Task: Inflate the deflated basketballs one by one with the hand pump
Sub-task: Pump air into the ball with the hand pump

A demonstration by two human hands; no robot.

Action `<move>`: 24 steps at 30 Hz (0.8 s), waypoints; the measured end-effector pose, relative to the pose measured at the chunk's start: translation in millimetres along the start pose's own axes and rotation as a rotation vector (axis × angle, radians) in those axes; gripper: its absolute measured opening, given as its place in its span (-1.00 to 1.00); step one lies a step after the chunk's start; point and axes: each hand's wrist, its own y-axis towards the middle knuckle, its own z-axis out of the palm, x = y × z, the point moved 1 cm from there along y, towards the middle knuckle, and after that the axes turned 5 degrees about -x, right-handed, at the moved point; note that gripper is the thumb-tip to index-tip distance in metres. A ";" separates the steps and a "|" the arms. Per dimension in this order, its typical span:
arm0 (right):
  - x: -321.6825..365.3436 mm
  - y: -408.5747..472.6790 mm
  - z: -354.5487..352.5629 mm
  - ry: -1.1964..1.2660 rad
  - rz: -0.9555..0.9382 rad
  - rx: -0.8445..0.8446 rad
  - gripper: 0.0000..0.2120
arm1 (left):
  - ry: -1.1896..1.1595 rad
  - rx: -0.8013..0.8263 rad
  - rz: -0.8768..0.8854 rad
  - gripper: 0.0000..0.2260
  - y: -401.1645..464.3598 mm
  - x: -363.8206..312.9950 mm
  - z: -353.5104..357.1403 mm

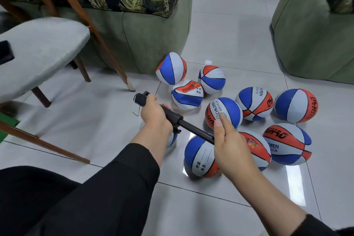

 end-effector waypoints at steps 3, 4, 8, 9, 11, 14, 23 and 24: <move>4.2 4.1 3.6 -0.004 -0.003 -0.003 -0.49 | 0.014 0.014 -0.001 -0.91 -15.7 18.2 3.2; 6.4 5.4 4.2 0.011 -0.005 -0.007 -0.51 | 0.018 0.020 0.007 -0.90 -21.0 23.6 4.8; 14.4 10.7 7.5 0.070 -0.049 -0.041 -0.56 | 0.012 0.045 0.035 -0.86 -36.3 40.0 10.1; 15.6 11.2 10.0 0.063 -0.052 -0.029 -0.55 | 0.008 0.044 0.040 -0.86 -37.0 41.9 9.0; 16.3 10.3 14.2 0.054 -0.035 0.014 -0.53 | 0.023 0.043 0.037 -0.88 -36.1 43.4 5.5; 16.1 9.2 13.6 0.079 -0.031 0.015 -0.54 | 0.055 0.060 0.022 -0.88 -30.5 39.5 3.9; -7.9 8.8 -8.3 -0.038 0.000 -0.001 -0.51 | -0.017 -0.045 -0.023 -0.92 1.1 4.0 -4.4; -7.8 9.4 -9.2 -0.037 0.002 -0.009 -0.51 | -0.009 -0.038 -0.026 -0.92 0.2 5.6 -2.4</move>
